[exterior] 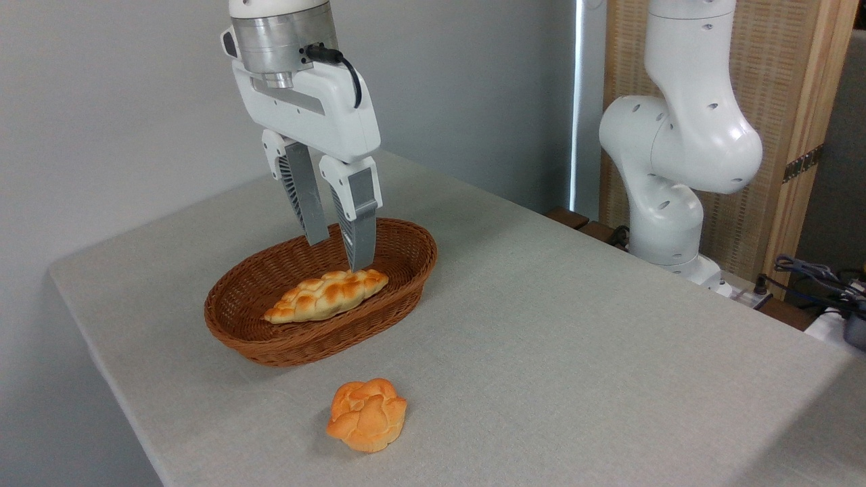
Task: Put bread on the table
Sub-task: 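Lower the open gripper toward the long glazed roll in the basket, then close the gripper on the glazed roll inside the basket, then lift the glazed roll out of the basket and carry it beside the basket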
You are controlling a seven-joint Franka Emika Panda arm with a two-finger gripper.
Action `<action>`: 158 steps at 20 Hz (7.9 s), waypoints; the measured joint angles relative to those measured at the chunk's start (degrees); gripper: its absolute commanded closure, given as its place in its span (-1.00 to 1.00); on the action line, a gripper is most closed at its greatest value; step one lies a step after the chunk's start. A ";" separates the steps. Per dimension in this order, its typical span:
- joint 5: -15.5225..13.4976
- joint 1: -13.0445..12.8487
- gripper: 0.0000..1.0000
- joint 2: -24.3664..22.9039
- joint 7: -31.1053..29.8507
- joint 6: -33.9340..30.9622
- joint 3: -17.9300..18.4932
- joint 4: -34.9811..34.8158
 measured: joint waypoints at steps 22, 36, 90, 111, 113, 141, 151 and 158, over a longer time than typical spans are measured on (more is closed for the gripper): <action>-0.98 0.00 -1.00 0.02 0.03 0.00 0.03 0.00; -2.34 -1.56 -1.00 0.65 -3.59 1.06 -0.30 -0.70; -4.23 -3.24 0.34 5.54 -0.47 20.38 -12.72 -19.95; -4.22 -3.24 0.37 5.50 -0.47 20.40 -12.73 -19.75; -4.23 -3.19 0.37 5.40 -0.47 20.40 -12.73 -19.37; -5.88 -3.30 0.31 -3.24 41.65 -8.27 8.06 -10.23; -0.47 -3.52 0.19 -3.17 42.97 -5.20 11.54 -17.04; 0.22 -3.66 -0.43 -2.79 42.97 -5.06 11.68 -17.34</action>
